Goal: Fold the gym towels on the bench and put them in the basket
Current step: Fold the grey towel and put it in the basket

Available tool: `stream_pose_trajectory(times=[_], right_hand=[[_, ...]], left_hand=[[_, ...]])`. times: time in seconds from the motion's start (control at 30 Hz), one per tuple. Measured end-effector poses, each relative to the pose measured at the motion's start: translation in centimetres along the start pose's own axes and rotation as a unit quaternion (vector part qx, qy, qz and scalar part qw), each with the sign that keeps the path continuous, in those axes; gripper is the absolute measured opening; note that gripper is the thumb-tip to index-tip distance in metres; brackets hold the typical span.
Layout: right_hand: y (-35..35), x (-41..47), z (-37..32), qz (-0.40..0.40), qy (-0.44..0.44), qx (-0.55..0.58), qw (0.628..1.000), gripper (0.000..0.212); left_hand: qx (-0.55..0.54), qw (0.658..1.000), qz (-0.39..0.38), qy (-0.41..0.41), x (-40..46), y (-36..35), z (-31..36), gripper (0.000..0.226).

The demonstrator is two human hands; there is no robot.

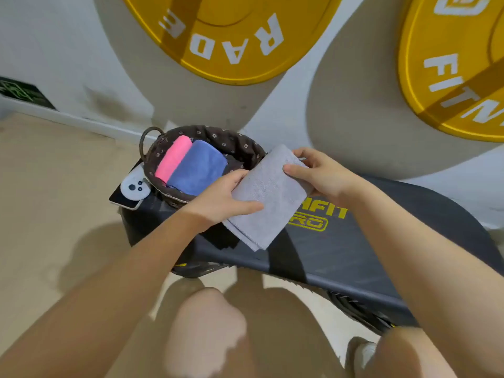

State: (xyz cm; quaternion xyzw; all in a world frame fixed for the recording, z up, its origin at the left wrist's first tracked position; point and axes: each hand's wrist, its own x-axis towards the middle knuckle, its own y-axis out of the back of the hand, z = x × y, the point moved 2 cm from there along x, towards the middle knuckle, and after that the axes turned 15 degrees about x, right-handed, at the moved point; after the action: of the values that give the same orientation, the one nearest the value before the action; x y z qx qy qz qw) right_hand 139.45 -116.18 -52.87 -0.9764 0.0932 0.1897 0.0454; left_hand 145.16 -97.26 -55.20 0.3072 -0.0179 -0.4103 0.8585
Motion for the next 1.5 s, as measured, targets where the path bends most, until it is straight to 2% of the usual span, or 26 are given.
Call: stream_pose_trajectory(times=[0.13, 0.27, 0.37, 0.47, 0.53, 0.67, 0.73, 0.77, 0.8, 0.87, 0.9, 0.93, 1.0, 1.07, 1.17, 1.33, 1.4, 1.5], right_hand=[[-3.4, 4.0, -1.0, 0.037, 0.056, -0.027, 0.997, 0.028], [-5.4, 9.3, -1.4, -0.022, 0.069, -0.096, 0.993, 0.023], [-6.9, 14.1, -1.3, -0.048, 0.055, -0.219, 0.973, 0.026], [-8.3, 18.3, -0.6, -0.059, 0.049, -0.311, 0.947, 0.02], [-8.8, 20.3, 0.3, -0.064, 0.026, -0.372, 0.926, 0.006], [-9.9, 22.2, 2.6, -0.099, -0.012, -0.449, 0.888, 0.009], [-10.3, 22.6, 3.8, -0.09, -0.012, -0.453, 0.887, 0.028], [-10.4, 22.9, 4.3, -0.081, -0.012, -0.455, 0.887, 0.031], [-10.4, 23.1, 4.6, -0.069, -0.003, -0.46, 0.885, 0.031], [-10.3, 22.8, 4.5, -0.02, 0.032, -0.489, 0.871, 0.029], [-10.3, 22.5, 4.1, 0.005, 0.062, -0.517, 0.854, 0.028], [-10.3, 22.0, 3.8, 0.014, 0.089, -0.54, 0.837, 0.028], [-10.5, 21.2, 3.8, -0.031, 0.093, -0.553, 0.827, 0.028], [-10.9, 20.2, 4.7, -0.125, 0.031, -0.556, 0.821, 0.026], [-10.9, 19.7, 5.6, -0.163, -0.015, -0.544, 0.823, 0.025], [-10.4, 18.9, 5.4, -0.161, -0.045, -0.518, 0.839, 0.032], [-10.2, 17.8, 4.9, -0.177, -0.037, -0.501, 0.847, 0.027], [-9.6, 15.7, 3.4, -0.174, -0.052, -0.471, 0.863, 0.038]], left_hand=[[-0.024, 0.995, 0.084, 0.051, -0.4, 2.9, -2.2, 0.047], [0.083, 0.98, 0.151, 0.103, 0.8, 4.3, -4.7, 0.042], [0.121, 0.963, 0.168, 0.172, 2.9, 5.1, -6.5, 0.046], [0.161, 0.947, 0.17, 0.221, 4.9, 6.1, -8.0, 0.056], [0.184, 0.943, 0.152, 0.233, 5.9, 6.3, -9.2, 0.058], [0.301, 0.918, 0.069, 0.25, 6.7, 5.0, -11.0, 0.065], [0.344, 0.904, 0.073, 0.244, 7.0, 4.4, -11.5, 0.062], [0.348, 0.9, 0.082, 0.249, 7.0, 4.3, -11.5, 0.06], [0.358, 0.892, 0.092, 0.259, 7.0, 4.2, -11.5, 0.058], [0.469, 0.837, 0.141, 0.244, 7.0, 4.1, -11.0, 0.059], [0.537, 0.802, 0.158, 0.209, 7.2, 4.1, -10.4, 0.058], [0.579, 0.783, 0.168, 0.152, 7.4, 3.9, -9.7, 0.052], [0.568, 0.817, 0.08, 0.057, 7.8, 3.0, -8.5, 0.031], [0.539, 0.841, -0.029, 0.039, 8.1, 1.8, -8.5, 0.03], [0.549, 0.823, -0.116, 0.085, 8.3, 0.9, -8.8, 0.046], [0.538, 0.806, -0.191, 0.153, 8.4, 0.2, -8.7, 0.06], [0.522, 0.815, -0.195, 0.159, 8.2, 0.2, -8.5, 0.057], [0.484, 0.836, -0.211, 0.15, 6.9, 1.4, -6.4, 0.045]])
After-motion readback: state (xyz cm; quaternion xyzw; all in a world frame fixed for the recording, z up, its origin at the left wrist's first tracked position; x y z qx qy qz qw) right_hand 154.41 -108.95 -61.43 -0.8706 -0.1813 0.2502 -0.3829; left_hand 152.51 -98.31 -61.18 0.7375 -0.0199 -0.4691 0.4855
